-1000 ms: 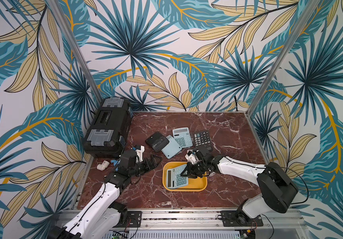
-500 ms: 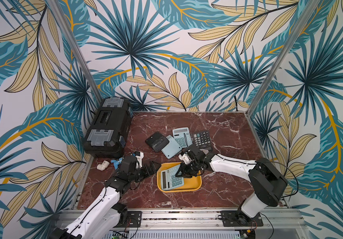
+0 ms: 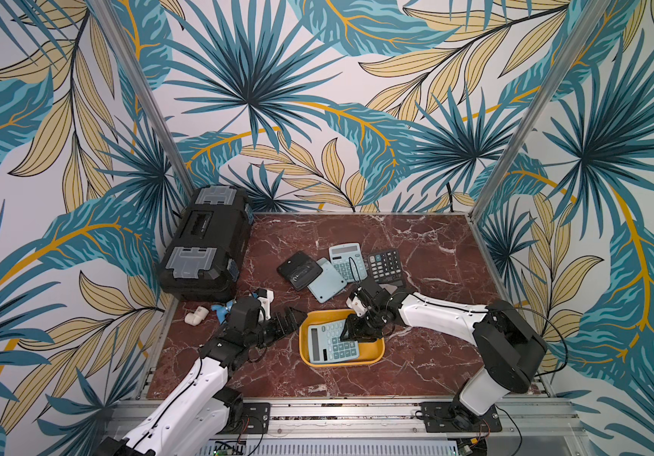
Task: Put the calculator in the storage box
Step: Place the calculator in the storage box.
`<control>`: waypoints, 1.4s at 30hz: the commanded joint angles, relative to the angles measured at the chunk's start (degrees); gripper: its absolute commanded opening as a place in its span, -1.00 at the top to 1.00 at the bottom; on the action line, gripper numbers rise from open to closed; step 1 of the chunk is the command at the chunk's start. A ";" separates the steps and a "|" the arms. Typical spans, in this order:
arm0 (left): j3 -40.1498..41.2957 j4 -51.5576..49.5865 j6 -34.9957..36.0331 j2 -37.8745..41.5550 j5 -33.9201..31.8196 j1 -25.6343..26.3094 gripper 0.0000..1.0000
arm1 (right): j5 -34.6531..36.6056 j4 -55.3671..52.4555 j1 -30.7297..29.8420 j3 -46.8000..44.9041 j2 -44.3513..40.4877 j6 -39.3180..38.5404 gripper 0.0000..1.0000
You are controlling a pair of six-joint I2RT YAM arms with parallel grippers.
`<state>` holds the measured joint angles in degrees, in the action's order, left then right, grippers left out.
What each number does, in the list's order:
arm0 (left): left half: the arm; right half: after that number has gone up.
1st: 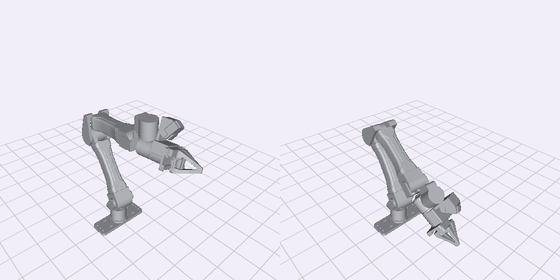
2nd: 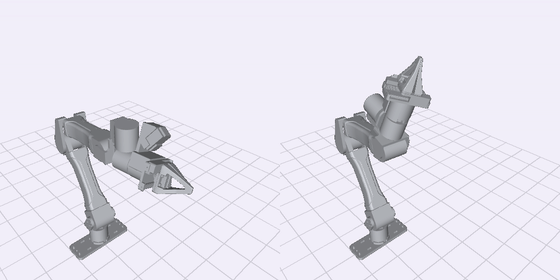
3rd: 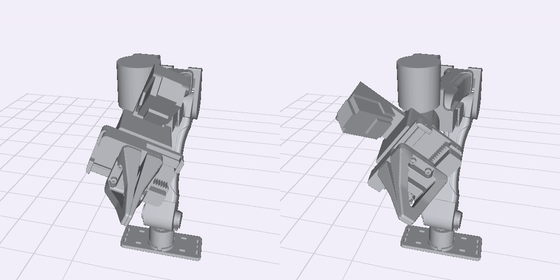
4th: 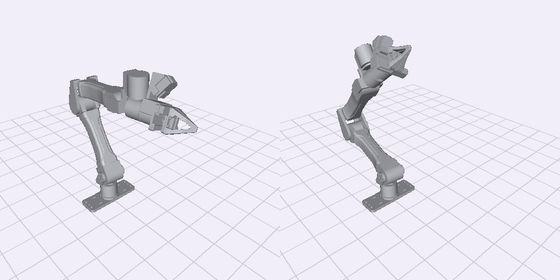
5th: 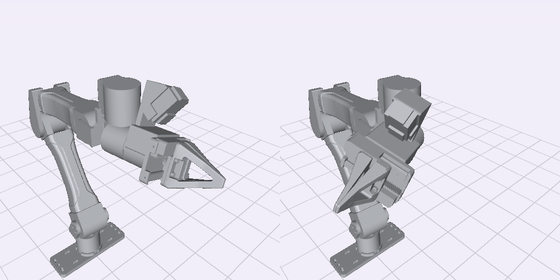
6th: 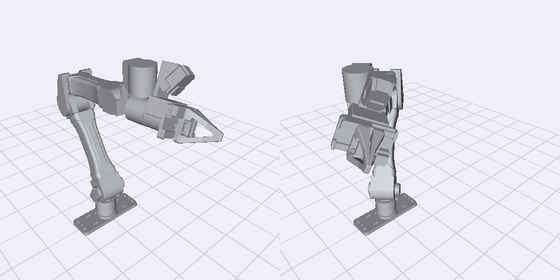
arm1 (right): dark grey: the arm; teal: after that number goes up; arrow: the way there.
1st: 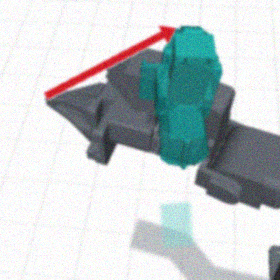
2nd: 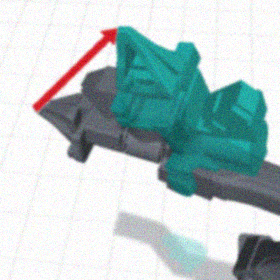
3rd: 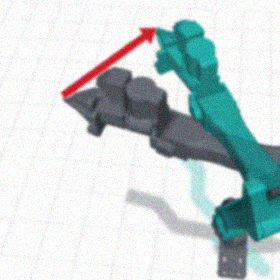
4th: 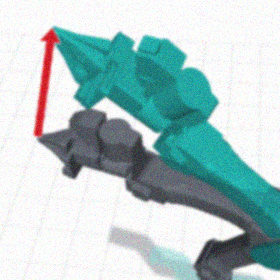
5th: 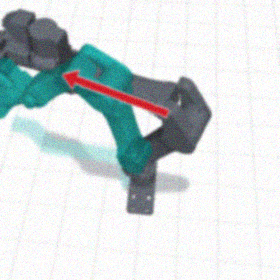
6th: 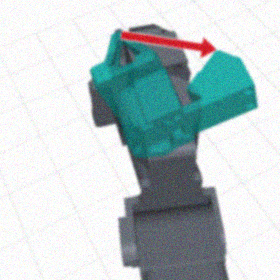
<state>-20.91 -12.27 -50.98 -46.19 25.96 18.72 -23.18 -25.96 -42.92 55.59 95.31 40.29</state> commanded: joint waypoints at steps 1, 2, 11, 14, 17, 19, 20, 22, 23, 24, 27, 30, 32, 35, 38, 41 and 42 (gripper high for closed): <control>1.65 -0.12 0.00 1.18 -0.03 0.22 -1.00 | 1.05 -1.94 -0.33 0.65 1.28 -0.72 0.03; 1.79 -0.17 -0.05 1.33 -0.16 0.13 -1.00 | 1.04 -1.99 -0.33 0.70 1.45 -0.73 0.01; 1.48 0.49 0.00 0.16 -0.12 0.17 -1.00 | 1.98 -1.95 -0.77 1.35 1.72 -1.32 -0.46; 1.57 0.91 -0.24 -0.01 -0.18 0.18 -1.00 | 2.08 -1.99 -0.77 1.37 1.90 -1.40 -0.46; 1.68 1.10 -0.30 -0.21 -0.03 0.09 -1.00 | 2.32 -1.71 -0.85 1.36 2.16 -1.39 -0.44; 1.66 1.18 -0.37 -0.37 -0.03 0.15 -1.00 | 2.36 -1.47 -1.09 1.44 2.49 -1.29 -0.44; 1.66 1.28 -0.35 -0.40 0.04 0.15 -1.00 | 2.48 -1.38 -1.19 1.53 2.60 -1.22 -0.44; 1.66 1.44 -0.44 -0.45 0.00 0.18 -1.00 | 2.83 -1.28 -1.54 1.78 3.10 -1.16 -0.43; 1.66 1.42 -0.44 -0.55 -0.03 0.16 -1.00 | 2.87 -1.23 -1.79 1.88 3.43 -1.13 -0.43; 1.66 1.54 -0.43 -0.54 -0.10 0.19 -1.00 | 2.85 -1.12 -2.10 2.05 3.80 -1.02 -0.43; 1.75 1.63 -0.33 -1.05 -0.06 0.16 -1.00 | 2.22 0.13 -2.79 2.32 4.97 -0.33 -0.43; 1.92 2.24 -0.32 -1.74 0.20 0.13 -1.00 | 1.41 1.72 -4.93 2.67 5.81 0.54 -0.43; 2.03 2.58 -0.35 -2.10 0.37 0.13 -1.00 | 1.47 2.05 -5.28 2.85 5.85 0.77 -0.42; 2.19 2.69 -0.34 -1.98 0.37 0.10 -1.00 | 1.60 1.97 -5.37 2.87 5.59 0.88 -0.40; 2.32 2.59 -0.36 -1.72 0.41 0.11 -1.00 | 2.22 1.62 -5.47 2.44 4.83 0.76 -0.40; 2.36 2.33 -0.31 -1.42 0.41 0.15 -1.00 | 2.68 1.35 -5.44 2.33 3.77 0.80 -0.40; 2.30 2.13 -0.34 -1.23 0.32 0.14 -1.00 | 2.79 1.33 -5.45 2.32 3.32 0.80 -0.40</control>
<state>-20.34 -11.18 -51.46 -48.21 26.00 18.72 -20.99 -23.86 -48.21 58.06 99.77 40.36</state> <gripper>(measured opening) 0.999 0.704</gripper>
